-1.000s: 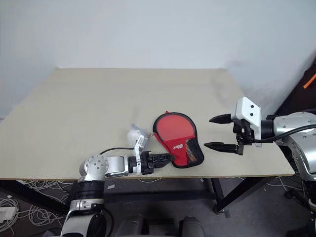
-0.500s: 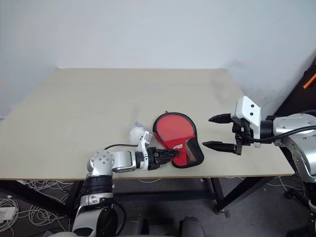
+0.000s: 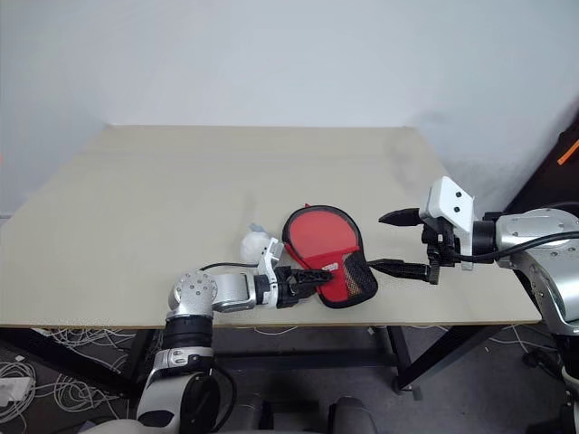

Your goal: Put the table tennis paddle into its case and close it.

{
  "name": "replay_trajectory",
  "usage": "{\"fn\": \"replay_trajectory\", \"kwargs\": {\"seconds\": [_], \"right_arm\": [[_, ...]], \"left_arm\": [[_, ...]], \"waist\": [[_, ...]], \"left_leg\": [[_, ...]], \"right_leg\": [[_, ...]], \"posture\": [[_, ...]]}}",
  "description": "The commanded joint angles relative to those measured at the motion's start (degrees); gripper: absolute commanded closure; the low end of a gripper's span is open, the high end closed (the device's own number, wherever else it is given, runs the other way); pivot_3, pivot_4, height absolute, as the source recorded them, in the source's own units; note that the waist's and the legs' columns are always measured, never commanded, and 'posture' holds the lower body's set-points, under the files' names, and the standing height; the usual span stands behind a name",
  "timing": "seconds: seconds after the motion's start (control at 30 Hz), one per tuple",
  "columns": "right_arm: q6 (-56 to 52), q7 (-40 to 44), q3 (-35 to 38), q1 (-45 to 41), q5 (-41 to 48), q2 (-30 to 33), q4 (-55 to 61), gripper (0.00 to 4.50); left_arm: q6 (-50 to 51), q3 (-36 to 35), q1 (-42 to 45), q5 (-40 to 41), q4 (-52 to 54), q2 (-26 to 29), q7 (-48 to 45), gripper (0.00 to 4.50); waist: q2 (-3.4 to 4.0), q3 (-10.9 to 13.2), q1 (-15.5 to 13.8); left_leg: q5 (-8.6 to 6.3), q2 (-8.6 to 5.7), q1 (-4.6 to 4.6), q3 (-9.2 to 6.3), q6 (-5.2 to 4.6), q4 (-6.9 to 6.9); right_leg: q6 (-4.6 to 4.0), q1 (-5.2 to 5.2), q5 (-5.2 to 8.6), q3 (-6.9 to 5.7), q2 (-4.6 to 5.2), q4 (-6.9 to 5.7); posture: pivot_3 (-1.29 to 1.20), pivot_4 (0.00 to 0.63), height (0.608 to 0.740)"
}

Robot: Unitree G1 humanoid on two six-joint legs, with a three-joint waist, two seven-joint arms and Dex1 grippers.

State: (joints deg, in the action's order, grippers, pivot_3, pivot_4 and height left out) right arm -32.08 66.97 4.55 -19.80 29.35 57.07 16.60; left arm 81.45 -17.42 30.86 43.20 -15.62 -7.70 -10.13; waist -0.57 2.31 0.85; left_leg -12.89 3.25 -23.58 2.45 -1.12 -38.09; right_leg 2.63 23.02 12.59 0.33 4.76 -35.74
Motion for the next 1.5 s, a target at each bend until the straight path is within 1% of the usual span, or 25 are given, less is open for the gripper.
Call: {"fn": "replay_trajectory", "kwargs": {"seconds": [0.03, 0.1, 0.2, 0.3, 0.5, 0.6, 0.7, 0.77, 0.83, 1.0, 1.13, 1.17, 1.27, 1.33, 1.43, 1.5], "right_arm": [[-0.52, -0.49, 0.9, -1.94, 1.37, -0.35, 2.11, 0.0], [-0.98, -0.64, 0.94, -2.26, 1.76, -0.39, 2.87, 0.0], [-1.55, -1.04, 0.95, -2.68, 2.35, -0.48, 3.78, 0.0], [-1.9, -1.44, 0.87, -2.88, 2.78, -0.57, 4.46, 0.0], [-2.26, -2.04, 0.68, -3.27, 3.2, -0.92, 5.12, 0.0], [-2.46, -2.16, 0.47, -3.49, 3.23, -1.17, 5.32, 0.0], [-2.53, -2.1, 0.24, -3.88, 3.14, -1.32, 5.08, 0.0], [-2.48, -2.02, 0.06, -4.16, 3.03, -1.43, 4.84, 0.0], [-2.4, -1.97, -0.16, -4.46, 2.91, -1.56, 4.55, 0.0], [-2.16, -1.86, -0.44, -4.56, 2.73, -1.82, 4.31, 0.0], [-2.14, -1.77, -0.39, -4.37, 2.84, -1.91, 4.4, 0.0], [-2.16, -1.84, -0.44, -4.28, 2.86, -2.0, 4.53, 0.0], [-2.23, -2.0, -0.49, -4.01, 2.92, -2.18, 4.89, 0.0], [-2.25, -1.99, -0.44, -3.89, 2.97, -2.22, 5.04, 0.0], [-2.32, -1.98, -0.61, -4.03, 3.0, -2.41, 5.05, 0.0], [-2.26, -1.99, -0.82, -4.1, 2.93, -2.57, 5.03, 0.0]], "left_arm": [[-0.95, 0.45, 0.63, -1.98, -2.99, -0.72, 1.28, 1.71], [-0.96, 0.41, 1.08, -2.18, -3.58, -0.89, 1.66, 2.32], [-0.66, 0.52, 1.47, -2.7, -4.28, -0.67, 1.88, 3.45], [-0.17, 0.59, 1.65, -3.19, -4.79, -0.41, 2.06, 4.45], [0.77, 1.98, 2.03, -3.57, -4.79, 0.79, 0.97, 4.49], [3.63, 1.69, 2.59, -1.94, -3.49, 1.23, -0.19, 4.49], [8.9, 1.0, 3.19, 0.19, -0.26, 1.69, -1.38, 4.49], [10.82, 3.26, 2.47, 3.69, 2.66, 3.93, -2.21, 4.49], [11.05, 5.77, 1.41, 7.81, 4.21, 6.86, -2.18, 4.49], [11.05, 10.4, -1.23, 21.54, 8.03, 15.09, 0.09, 4.49], [11.05, 12.24, -3.64, 32.93, 11.08, 20.13, 5.58, 4.49], [11.05, 12.78, -4.81, 37.03, 12.22, 21.65, 7.5, 4.49], [11.04, 13.59, -7.58, 46.81, 14.46, 24.1, 13.72, 4.49], [7.78, 16.31, -9.42, 54.65, 15.81, 26.73, 19.14, 4.49], [-0.43, 22.52, -11.9, 66.99, 18.8, 32.09, 27.37, 4.49], [-3.76, 24.79, -12.76, 69.65, 20.57, 33.94, 28.97, 4.49]], "waist": [[0.0, 0.0, -0.04], [0.0, 0.0, -0.05], [0.0, 0.0, 0.0], [0.05, -0.05, -0.02], [0.05, -0.08, 0.01], [0.03, -0.07, 0.02], [0.01, -0.06, 0.14], [-0.01, -0.05, 0.34], [0.0, -0.05, 0.35], [-0.01, -0.04, 0.32], [-0.01, -0.04, 0.3], [-0.01, -0.04, 0.29], [-0.01, -0.04, 0.32], [-0.02, -0.04, 0.29], [-0.02, -0.04, 0.26], [-0.01, -0.04, 0.25]], "left_leg": [[-0.01, -0.01, 0.0, 0.0, -0.01, 0.0], [-0.01, -0.01, -0.01, 0.0, -0.02, 0.0], [-0.01, -0.01, -0.01, -0.01, -0.02, 0.0], [-0.01, -0.01, 0.01, -0.01, -0.02, 0.0], [-0.02, -0.01, 0.05, -0.02, -0.01, 0.02], [-0.02, -0.01, 0.05, -0.02, -0.01, 0.02], [-0.02, -0.01, 0.01, -0.01, -0.01, 0.04], [-0.01, -0.01, -0.04, 0.0, -0.01, 0.09], [-0.01, -0.01, -0.08, 0.02, -0.01, 0.14], [-0.01, -0.01, -0.08, 0.03, -0.01, 0.13], [-0.01, -0.01, -0.08, 0.04, -0.01, 0.14], [-0.01, -0.01, -0.08, 0.04, -0.01, 0.14], [-0.01, -0.01, -0.08, 0.04, -0.02, 0.14], [-0.01, -0.01, -0.08, 0.06, -0.02, 0.14], [-0.01, -0.01, -0.07, 0.08, -0.02, 0.13], [-0.01, -0.01, -0.06, 0.11, -0.01, 0.14]], "right_leg": [[0.02, -0.01, 0.01, 0.0, 0.01, 0.0], [0.02, -0.01, 0.01, 0.0, 0.02, 0.0], [0.02, 0.0, 0.01, -0.01, 0.02, -0.01], [0.02, -0.01, 0.01, -0.02, 0.02, -0.01], [0.03, -0.05, 0.02, -0.03, 0.03, 0.0], [0.03, -0.05, 0.02, -0.03, 0.03, 0.0], [0.03, 0.03, 0.02, -0.03, 0.03, -0.01], [0.03, 0.12, 0.02, -0.01, 0.03, -0.02], [0.04, 0.19, 0.02, 0.02, 0.02, -0.05], [0.04, 0.2, 0.02, 0.05, 0.02, -0.05], [0.04, 0.21, 0.02, 0.08, 0.04, -0.05], [0.04, 0.22, 0.02, 0.08, 0.04, -0.06], [0.03, 0.22, 0.02, 0.1, 0.04, -0.07], [0.03, 0.23, 0.02, 0.13, 0.04, -0.08], [-0.02, 0.24, 0.0, 0.17, 0.05, -0.1], [-0.04, 0.24, -0.01, 0.19, 0.06, -0.09]], "posture": [[0.0, 0.0, 0.74], [0.0, 0.0, 0.74], [0.0, 0.0, 0.74], [0.0, 0.0, 0.74], [0.0, 0.0, 0.74], [0.0, 0.0, 0.74], [0.0, 0.0, 0.74], [0.0, 0.0, 0.74], [0.0, 0.0, 0.74], [0.0, 0.0, 0.74], [0.0, 0.0, 0.74], [0.0, 0.0, 0.74], [0.0, 0.0, 0.74], [0.0, 0.0, 0.74], [0.0, 0.0, 0.74], [0.0, 0.0, 0.74]]}}
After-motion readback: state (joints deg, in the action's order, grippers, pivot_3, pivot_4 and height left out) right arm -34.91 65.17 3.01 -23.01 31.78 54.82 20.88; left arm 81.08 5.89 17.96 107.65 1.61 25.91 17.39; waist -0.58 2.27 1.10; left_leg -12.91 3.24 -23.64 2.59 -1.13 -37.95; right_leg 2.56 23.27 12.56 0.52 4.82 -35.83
